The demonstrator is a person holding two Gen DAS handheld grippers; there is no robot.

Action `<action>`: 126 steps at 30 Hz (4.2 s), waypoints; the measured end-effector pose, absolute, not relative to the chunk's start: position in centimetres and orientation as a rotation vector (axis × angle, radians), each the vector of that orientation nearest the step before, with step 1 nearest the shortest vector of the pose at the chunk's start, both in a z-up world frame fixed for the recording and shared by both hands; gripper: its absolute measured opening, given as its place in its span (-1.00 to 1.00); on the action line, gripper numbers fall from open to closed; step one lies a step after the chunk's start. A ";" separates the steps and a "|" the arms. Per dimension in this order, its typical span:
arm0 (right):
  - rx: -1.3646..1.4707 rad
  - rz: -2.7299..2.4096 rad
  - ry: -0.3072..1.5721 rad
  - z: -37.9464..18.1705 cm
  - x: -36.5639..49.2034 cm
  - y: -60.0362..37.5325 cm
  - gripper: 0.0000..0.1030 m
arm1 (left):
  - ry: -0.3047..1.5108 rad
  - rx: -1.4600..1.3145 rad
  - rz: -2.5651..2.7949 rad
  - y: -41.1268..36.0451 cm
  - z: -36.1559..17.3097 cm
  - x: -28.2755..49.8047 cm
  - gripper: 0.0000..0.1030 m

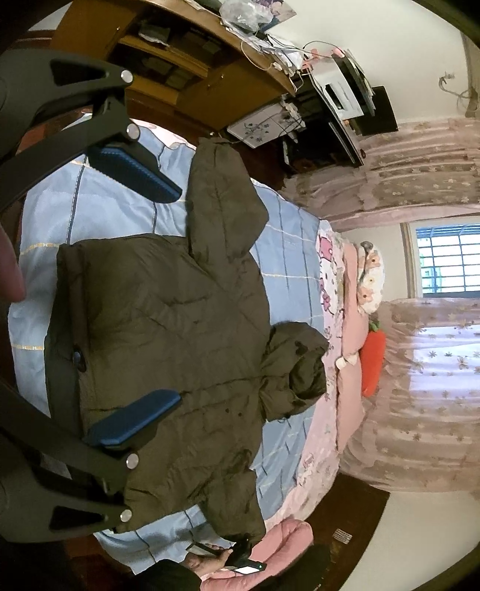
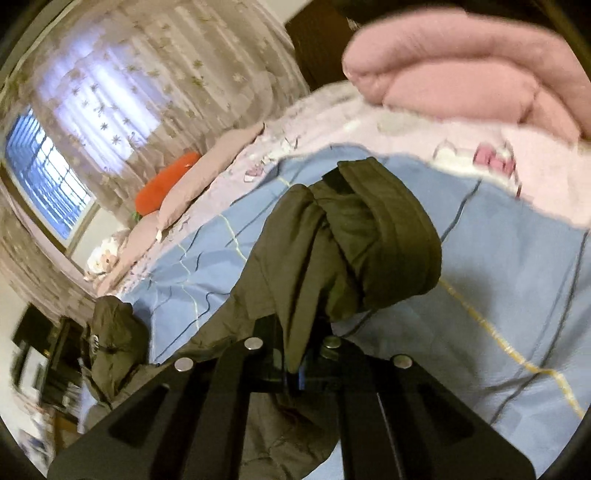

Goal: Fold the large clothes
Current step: 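Lift the grasped sleeve off the bed with the right tool, then carry the sleeve across the jacket body toward the hood with the right tool, then lay the sleeve on the jacket front and open the right tool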

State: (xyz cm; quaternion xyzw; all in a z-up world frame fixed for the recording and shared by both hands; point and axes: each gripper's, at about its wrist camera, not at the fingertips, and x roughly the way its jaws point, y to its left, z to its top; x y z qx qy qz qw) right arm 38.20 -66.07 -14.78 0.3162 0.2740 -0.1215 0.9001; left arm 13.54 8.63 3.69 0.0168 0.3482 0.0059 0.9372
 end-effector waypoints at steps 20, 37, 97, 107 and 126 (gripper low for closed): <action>0.274 -0.344 0.532 -3.5 35.9 -55.1 -0.93 | 0.646 -0.029 -0.007 9.9 6.4 10.2 0.96; 0.081 -0.247 0.494 3.6 36.4 -41.5 -0.93 | 0.598 -0.043 -0.020 10.8 8.0 7.8 0.96; -0.212 0.014 0.820 -16.7 43.9 -6.7 -0.92 | 0.652 -0.109 -0.006 17.0 6.8 7.3 0.96; -0.203 0.022 0.834 -17.6 43.9 -6.3 -0.01 | 0.654 -0.102 -0.007 17.1 6.7 7.4 0.96; -0.118 0.103 0.666 -3.1 29.1 -10.3 0.91 | 0.642 -0.122 0.030 16.5 6.3 8.1 0.96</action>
